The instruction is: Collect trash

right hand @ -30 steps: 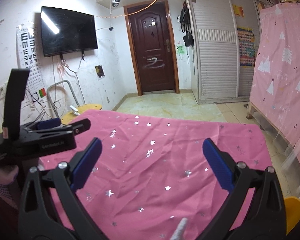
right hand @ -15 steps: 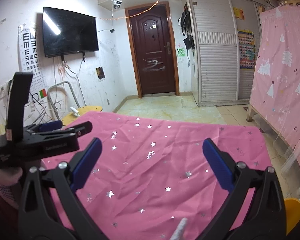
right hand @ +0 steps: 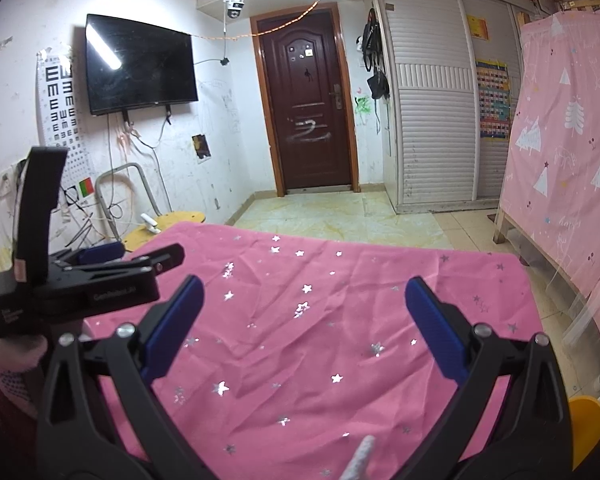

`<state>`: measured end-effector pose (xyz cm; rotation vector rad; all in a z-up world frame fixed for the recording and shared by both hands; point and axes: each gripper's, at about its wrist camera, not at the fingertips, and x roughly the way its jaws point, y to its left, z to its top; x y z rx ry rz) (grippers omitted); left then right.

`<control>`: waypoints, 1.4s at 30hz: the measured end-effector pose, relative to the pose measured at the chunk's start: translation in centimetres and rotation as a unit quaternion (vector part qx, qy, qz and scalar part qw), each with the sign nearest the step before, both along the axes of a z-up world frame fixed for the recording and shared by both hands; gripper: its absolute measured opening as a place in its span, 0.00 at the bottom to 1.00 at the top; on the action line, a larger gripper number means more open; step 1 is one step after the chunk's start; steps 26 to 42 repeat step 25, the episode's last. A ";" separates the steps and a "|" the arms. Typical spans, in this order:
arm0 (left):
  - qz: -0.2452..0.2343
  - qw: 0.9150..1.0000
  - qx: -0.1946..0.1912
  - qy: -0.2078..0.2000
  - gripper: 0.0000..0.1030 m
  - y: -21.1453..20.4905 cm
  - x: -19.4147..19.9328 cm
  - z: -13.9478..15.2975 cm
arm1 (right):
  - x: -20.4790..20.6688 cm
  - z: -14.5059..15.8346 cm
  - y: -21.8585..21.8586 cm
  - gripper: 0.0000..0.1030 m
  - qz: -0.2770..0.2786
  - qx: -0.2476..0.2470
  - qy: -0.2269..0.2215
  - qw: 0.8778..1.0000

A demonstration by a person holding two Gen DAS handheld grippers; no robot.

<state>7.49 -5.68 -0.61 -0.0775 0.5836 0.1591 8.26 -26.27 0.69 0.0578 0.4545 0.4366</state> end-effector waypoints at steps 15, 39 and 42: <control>-0.004 1.000 0.016 -0.016 0.87 -0.5 -0.5 0.2 | 0.0 0.0 -0.1 0.94 0.000 0.000 -0.001 1.000; -0.002 1.000 0.013 -0.014 0.87 -0.5 -0.4 0.3 | 0.0 0.0 -0.1 0.94 0.000 -0.001 -0.001 1.000; -0.002 1.000 0.013 -0.014 0.87 -0.5 -0.4 0.3 | 0.0 0.0 -0.1 0.94 0.000 -0.001 -0.001 1.000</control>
